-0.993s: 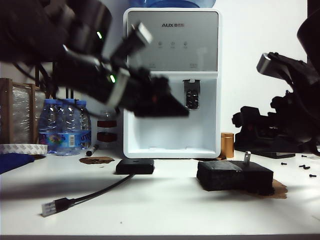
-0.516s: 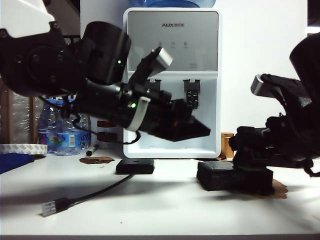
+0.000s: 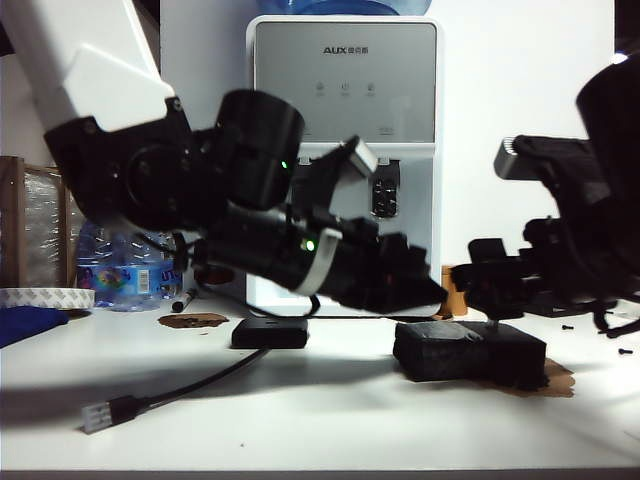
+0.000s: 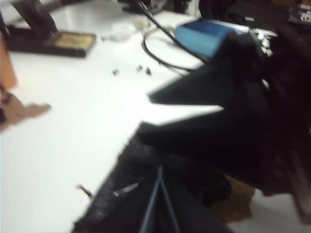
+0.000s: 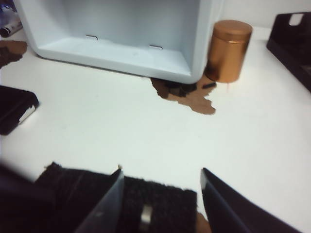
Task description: Take the USB flash drive out of the black sponge and insert it into the slot on top of the black USB adpator box.
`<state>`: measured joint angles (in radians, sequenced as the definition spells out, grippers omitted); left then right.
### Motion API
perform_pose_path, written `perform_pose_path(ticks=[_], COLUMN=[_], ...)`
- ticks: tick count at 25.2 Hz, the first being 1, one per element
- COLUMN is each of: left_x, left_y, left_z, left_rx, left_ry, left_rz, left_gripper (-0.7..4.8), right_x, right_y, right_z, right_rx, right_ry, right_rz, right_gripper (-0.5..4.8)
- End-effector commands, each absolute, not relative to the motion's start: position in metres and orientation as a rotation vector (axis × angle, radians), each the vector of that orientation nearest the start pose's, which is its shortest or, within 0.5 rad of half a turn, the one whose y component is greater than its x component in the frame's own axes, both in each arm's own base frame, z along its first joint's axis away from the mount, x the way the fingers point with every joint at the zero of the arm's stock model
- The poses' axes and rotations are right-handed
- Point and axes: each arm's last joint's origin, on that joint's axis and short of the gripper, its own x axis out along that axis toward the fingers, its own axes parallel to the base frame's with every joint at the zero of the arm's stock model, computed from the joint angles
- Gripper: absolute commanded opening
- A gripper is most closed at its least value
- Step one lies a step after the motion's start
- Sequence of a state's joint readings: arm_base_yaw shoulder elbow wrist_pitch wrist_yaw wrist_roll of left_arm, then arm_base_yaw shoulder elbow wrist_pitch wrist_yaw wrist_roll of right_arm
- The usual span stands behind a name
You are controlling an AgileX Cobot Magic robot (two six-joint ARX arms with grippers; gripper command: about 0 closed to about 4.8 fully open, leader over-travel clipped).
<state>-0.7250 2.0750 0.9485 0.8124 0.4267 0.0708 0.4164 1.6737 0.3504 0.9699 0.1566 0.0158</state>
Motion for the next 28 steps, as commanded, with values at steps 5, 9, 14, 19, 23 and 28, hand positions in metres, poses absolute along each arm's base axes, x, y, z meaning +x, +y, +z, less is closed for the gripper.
perform_pose_path(ticks=[5, 9, 14, 19, 23, 28], left_x=[0.287, 0.286, 0.286, 0.286, 0.286, 0.286], left_y=[-0.276, -0.275, -0.276, -0.276, -0.276, -0.276], left_z=[0.095, 0.089, 0.089, 0.089, 0.09, 0.09], left_rx=[0.117, 0.123, 0.123, 0.123, 0.122, 0.123], left_ry=[0.32, 0.355, 0.354, 0.353, 0.345, 0.345], left_rz=[-1.166, -1.166, -1.166, -1.166, -1.166, -1.163], left_gripper=[-0.05, -0.05, -0.05, -0.05, -0.05, -0.05], right_x=[0.244, 0.245, 0.246, 0.246, 0.247, 0.251], right_y=[0.103, 0.102, 0.101, 0.1, 0.1, 0.102], right_z=[0.102, 0.103, 0.105, 0.104, 0.105, 0.12], right_rx=[-0.096, -0.115, -0.14, -0.205, -0.196, -0.139], right_ry=[0.358, 0.346, 0.321, 0.327, 0.304, 0.149], right_rz=[0.244, 0.196, 0.172, 0.139, 0.139, 0.133], right_gripper=[2.6, 2.6, 2.6, 2.61, 3.46, 3.46])
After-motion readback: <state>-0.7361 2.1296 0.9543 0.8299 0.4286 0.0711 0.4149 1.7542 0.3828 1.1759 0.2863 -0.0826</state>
